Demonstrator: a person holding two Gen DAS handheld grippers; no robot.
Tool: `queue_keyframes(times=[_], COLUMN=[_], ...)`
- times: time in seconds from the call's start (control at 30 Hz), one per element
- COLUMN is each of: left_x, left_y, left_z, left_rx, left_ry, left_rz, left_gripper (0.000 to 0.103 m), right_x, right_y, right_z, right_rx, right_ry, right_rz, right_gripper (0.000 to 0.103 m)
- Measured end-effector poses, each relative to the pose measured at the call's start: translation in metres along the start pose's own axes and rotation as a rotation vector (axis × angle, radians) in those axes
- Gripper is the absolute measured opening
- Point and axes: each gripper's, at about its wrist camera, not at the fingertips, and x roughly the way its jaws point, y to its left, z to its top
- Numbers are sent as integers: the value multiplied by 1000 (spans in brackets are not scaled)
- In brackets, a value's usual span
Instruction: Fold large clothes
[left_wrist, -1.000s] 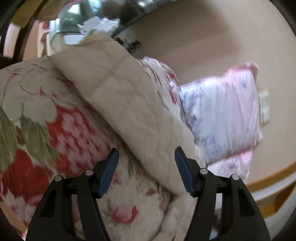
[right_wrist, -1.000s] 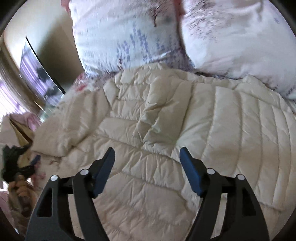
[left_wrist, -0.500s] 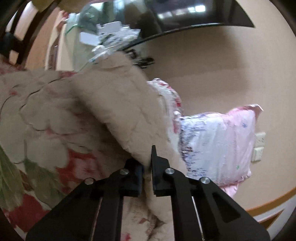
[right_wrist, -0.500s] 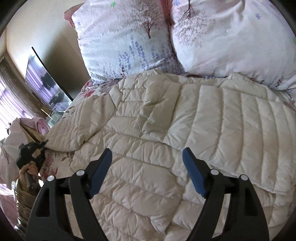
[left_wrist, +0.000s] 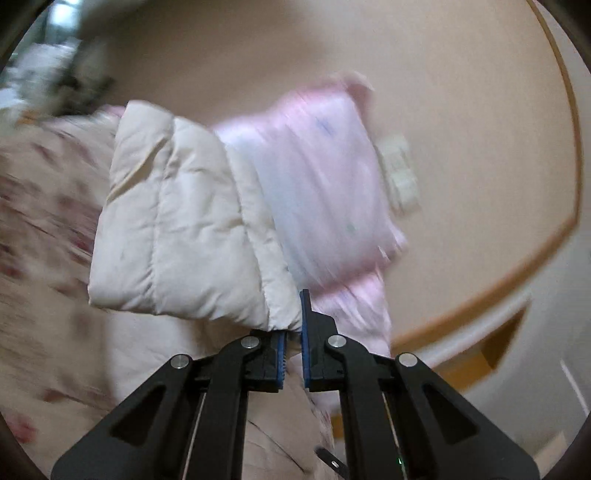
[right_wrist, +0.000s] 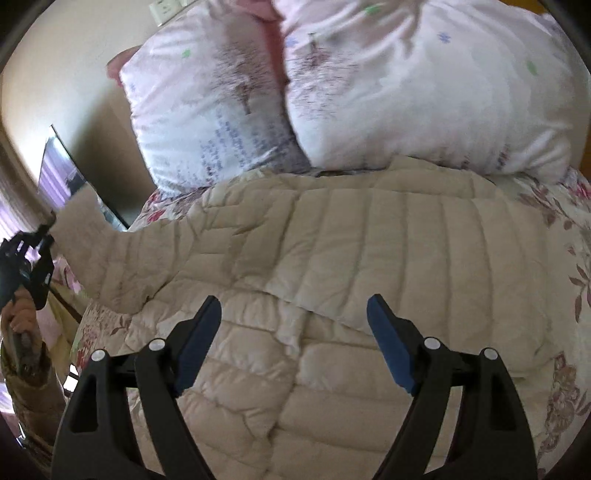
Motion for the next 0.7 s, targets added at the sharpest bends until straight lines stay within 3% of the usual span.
queue_keyframes(times=[0.1,0.23,0.37,0.47,0.5,0.53,0.57,0.6,0.63,0.7], left_x=[52,110,166,190,192,191,185,178,170,145], left_y=[-22,-32,-36,-33,-31,-30,-30,-32,-34,-35], left_z=[-37,-87,-146,-182,-189,-194,-195,-193,-189,-172], left_rx=[50,85,191,259,269,275,278,287,297,321], left_ry=[123,279,477,620,655,684,685,676,666,623], left_rz=[-41,-38,28,98,114,122,116,103,92,59], left_gripper=[5,5,5,12,25,45,55,72,81,84], right_x=[-2,-5,-6,-5,-4,-4,-4,-4,-4,-3], right_y=[-16,-33,-47,-51,-51,-50,-48,-45,-41,-27], right_z=[-2,-7,-11,-12,-12,-12,-12,-11,-11,-9], right_rx=[36,65,96,106,104,97,91,77,62,14], right_ry=[-2,2,5,7,8,8,8,8,7,3], right_rz=[-18,-43,-65,-84,-92,-95,-96,-96,-93,-80], right_gripper=[81,81,81,81,81,81,81,81,81,81])
